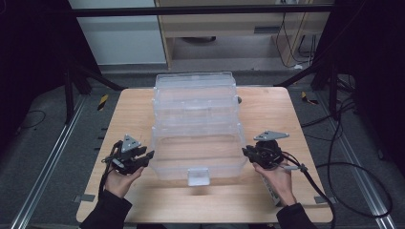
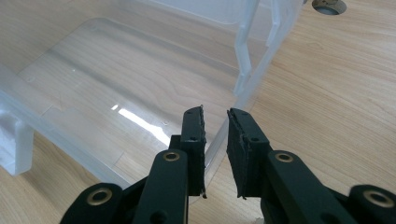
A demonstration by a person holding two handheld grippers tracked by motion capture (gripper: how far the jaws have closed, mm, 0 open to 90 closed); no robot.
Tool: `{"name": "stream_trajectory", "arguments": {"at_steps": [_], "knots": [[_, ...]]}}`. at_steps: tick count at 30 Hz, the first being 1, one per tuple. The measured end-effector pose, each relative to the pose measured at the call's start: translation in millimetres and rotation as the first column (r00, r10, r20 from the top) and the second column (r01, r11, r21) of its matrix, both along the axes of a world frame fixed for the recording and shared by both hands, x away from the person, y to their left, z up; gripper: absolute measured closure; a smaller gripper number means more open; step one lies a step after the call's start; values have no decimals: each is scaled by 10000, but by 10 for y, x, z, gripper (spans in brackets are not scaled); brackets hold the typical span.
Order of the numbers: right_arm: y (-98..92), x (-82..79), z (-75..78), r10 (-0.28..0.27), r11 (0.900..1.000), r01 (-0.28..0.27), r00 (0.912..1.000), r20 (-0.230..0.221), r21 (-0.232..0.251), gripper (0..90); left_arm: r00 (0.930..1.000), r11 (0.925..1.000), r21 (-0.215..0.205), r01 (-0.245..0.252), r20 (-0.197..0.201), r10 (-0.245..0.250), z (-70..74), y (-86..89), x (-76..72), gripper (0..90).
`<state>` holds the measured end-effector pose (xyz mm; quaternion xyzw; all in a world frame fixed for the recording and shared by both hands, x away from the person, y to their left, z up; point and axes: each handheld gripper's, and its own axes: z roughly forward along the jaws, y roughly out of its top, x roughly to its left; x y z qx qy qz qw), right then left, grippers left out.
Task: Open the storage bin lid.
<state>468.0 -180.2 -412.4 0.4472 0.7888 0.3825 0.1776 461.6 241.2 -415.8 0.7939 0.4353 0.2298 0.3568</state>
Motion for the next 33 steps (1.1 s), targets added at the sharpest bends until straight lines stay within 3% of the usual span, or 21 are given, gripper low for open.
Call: {"name": "stream_trajectory", "arguments": {"at_steps": [3, 10, 26, 33], "knots": [[1, -1, 0, -14, 10000, 14, 10000, 1, -5, 768, 10000, 10000, -40, 15, -53, -15, -13, -14, 17, 670], [15, -17, -4, 22, 10000, -22, 10000, -8, 92, 766, 9999, 9994, 300, -151, 68, 149, -1, -31, 52, 692], [29, -32, -4, -15, 9995, 20, 9999, -163, 308, 754, 9992, 9984, 469, -309, 276, 296, -6, -28, 129, 709], [10, -19, 17, 69, 9991, -73, 9999, 87, 428, 712, 9990, 9985, 463, -289, 353, 273, -8, -28, 145, 715]]}}
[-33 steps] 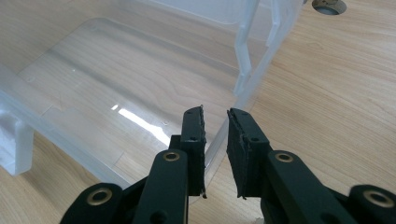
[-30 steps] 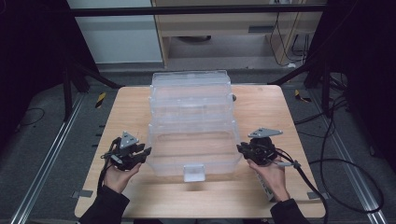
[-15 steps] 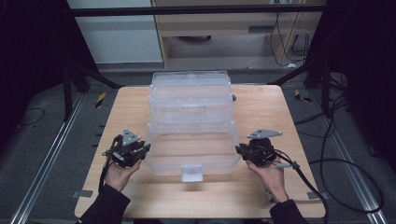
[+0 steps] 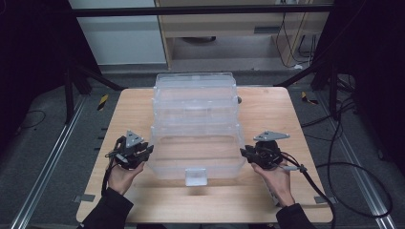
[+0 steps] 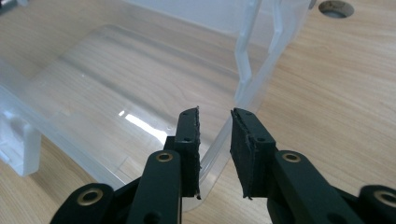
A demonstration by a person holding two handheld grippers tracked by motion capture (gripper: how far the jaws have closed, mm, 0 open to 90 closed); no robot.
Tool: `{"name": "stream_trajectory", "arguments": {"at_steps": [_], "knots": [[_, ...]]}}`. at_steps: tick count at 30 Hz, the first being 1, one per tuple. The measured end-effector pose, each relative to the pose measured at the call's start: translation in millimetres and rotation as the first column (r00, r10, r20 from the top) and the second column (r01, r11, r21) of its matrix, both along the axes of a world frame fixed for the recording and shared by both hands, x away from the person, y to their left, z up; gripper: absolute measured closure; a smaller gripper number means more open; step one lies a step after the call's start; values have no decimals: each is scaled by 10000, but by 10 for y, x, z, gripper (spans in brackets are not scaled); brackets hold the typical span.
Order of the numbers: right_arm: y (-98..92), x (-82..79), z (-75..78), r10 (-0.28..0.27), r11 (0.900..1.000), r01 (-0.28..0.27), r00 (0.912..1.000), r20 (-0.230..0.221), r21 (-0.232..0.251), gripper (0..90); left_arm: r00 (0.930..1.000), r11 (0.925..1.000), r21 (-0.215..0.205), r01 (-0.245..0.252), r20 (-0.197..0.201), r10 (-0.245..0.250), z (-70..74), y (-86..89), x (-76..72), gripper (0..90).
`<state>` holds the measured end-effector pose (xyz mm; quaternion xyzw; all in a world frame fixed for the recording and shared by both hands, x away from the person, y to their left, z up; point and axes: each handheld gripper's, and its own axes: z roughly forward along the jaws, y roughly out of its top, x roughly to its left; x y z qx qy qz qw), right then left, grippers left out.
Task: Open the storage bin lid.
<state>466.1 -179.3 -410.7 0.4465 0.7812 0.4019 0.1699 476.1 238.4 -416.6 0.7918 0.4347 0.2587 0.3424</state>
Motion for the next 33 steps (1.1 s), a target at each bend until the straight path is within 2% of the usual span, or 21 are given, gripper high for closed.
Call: {"name": "stream_trajectory", "arguments": {"at_steps": [6, 12, 17, 20, 25, 33], "knots": [[-105, -9, 103, -158, 9996, 153, 9996, 227, 235, 665, 10000, 10000, 29, 27, 34, -27, -2, -1, 5, 712], [-233, -24, 205, -354, 9992, 349, 9989, 323, 181, 630, 10000, 9998, 173, 88, 19, -88, 3, -8, 12, 706], [-349, -44, 320, -584, 9980, 574, 9975, 391, 264, 598, 9999, 9999, 87, 137, 73, -138, 34, 7, 0, 686], [-418, -51, 387, -699, 9974, 691, 9965, 469, 182, 582, 9999, 9999, 92, 116, 112, -117, 47, 19, -8, 674], [-525, -48, 497, -816, 9966, 818, 9962, 299, -63, 544, 9998, 9998, 124, 171, 113, -172, 55, 27, -13, 643], [-619, -75, 602, -891, 9937, 878, 9959, -164, -702, 507, 9998, 9993, 303, 210, 8, -211, 40, 36, -16, 582]]}}
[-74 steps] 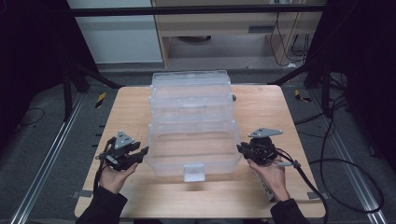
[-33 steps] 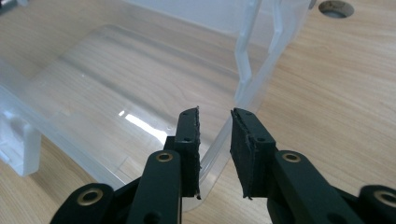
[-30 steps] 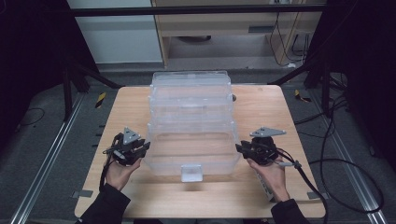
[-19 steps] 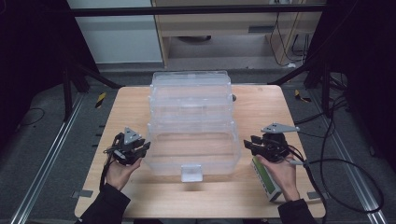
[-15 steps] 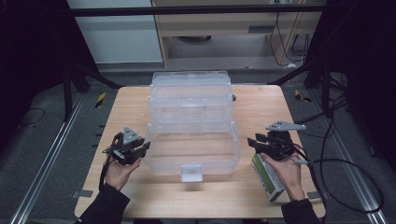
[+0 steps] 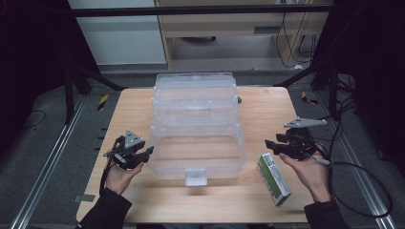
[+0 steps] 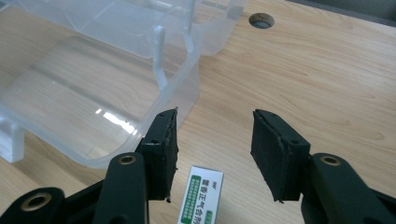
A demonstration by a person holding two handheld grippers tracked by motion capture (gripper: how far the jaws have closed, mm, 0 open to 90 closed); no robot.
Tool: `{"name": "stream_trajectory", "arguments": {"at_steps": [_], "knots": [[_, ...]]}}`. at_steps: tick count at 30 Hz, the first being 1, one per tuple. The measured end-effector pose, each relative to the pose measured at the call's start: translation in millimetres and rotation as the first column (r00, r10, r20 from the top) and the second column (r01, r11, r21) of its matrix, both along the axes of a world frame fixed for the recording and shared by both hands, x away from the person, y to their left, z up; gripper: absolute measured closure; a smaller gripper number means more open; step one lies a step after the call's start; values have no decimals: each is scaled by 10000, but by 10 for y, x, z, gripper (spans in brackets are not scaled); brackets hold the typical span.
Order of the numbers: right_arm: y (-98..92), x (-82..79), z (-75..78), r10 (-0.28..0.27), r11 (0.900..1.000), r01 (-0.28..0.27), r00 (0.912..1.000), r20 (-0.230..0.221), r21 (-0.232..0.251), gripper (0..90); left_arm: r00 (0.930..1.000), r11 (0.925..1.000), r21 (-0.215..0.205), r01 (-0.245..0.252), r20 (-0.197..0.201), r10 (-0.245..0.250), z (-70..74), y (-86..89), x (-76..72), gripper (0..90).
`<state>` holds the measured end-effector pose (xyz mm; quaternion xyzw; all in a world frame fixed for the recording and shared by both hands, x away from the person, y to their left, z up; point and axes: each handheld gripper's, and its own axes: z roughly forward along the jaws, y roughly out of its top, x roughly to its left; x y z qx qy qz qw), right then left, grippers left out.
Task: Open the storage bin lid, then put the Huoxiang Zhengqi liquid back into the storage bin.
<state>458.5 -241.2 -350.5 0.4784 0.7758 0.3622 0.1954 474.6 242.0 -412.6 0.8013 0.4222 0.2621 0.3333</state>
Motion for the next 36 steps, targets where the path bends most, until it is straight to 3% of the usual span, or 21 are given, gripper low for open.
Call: {"name": "stream_trajectory", "arguments": {"at_steps": [9, 18, 36], "knots": [[-47, -15, 47, 19, 9986, -47, 9986, -527, -535, 467, 9997, 9996, 265, 72, -246, -66, -38, -44, 13, 569], [-77, -55, 72, 82, 9976, -133, 9970, -767, -673, 444, 9993, 9989, 470, 57, -380, -39, -69, -70, 16, 566], [38, -69, 69, 333, 9898, -564, 9845, -1722, -1312, 444, 9986, 9976, 697, 42, -524, -6, -115, -77, 28, 570]]}}
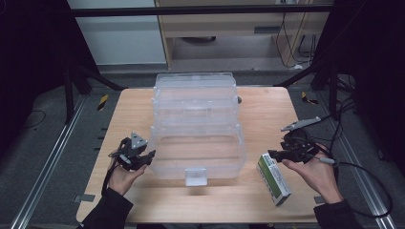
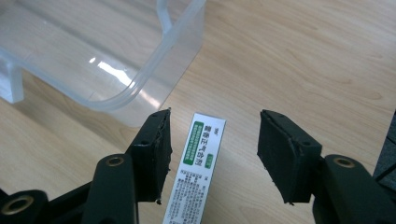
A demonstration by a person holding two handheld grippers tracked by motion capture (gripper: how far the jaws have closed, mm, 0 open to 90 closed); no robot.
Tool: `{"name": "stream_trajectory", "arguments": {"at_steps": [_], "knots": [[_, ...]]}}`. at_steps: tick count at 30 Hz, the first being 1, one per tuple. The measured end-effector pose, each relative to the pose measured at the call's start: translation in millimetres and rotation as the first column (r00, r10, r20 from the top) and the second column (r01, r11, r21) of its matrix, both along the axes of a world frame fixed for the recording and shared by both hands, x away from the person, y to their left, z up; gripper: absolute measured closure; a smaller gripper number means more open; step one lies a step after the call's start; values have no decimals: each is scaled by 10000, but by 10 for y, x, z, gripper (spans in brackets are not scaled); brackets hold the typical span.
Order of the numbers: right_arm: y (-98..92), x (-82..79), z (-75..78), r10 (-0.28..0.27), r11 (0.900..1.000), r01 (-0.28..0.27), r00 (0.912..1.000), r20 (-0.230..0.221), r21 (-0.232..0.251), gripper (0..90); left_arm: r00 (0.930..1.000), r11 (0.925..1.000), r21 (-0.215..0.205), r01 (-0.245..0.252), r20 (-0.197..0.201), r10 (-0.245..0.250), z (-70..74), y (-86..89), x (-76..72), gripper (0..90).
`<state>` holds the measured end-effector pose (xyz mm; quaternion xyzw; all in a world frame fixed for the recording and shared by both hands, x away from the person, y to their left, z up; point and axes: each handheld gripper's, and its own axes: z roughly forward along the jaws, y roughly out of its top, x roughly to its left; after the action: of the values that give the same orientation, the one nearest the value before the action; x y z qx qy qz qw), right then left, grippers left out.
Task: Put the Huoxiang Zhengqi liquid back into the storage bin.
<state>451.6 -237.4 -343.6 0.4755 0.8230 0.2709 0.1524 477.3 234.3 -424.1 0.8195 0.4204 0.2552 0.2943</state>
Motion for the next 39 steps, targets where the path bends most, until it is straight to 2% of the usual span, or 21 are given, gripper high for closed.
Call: {"name": "stream_trajectory", "arguments": {"at_steps": [9, 13, 19, 24, 34, 39], "knots": [[30, -6, -31, -2, 9995, -19, 9978, -667, -317, 444, 10000, 10000, -9, 20, -33, -20, 1, 5, 4, 568], [68, 5, -37, 155, 9984, -203, 9958, -903, -531, 453, 10000, 10000, -33, 31, -62, -31, 0, 7, 5, 568], [100, 13, -79, 149, 9974, -249, 9896, -1432, -682, 460, 10000, 10000, -2, 29, -65, -29, -3, 1, 4, 567], [97, -3, -111, 102, 9974, -209, 9885, -1510, -694, 463, 10000, 10000, 10, 22, -61, -22, -7, -2, 5, 565], [116, -29, -171, -43, 9959, -140, 9798, -2000, -896, 466, 10000, 10000, 26, 36, -74, -36, -5, -1, 5, 562], [117, -46, -211, 32, 9956, -227, 9779, -2090, -909, 466, 10000, 10000, 61, 33, -72, -32, -6, -6, 5, 562]]}}
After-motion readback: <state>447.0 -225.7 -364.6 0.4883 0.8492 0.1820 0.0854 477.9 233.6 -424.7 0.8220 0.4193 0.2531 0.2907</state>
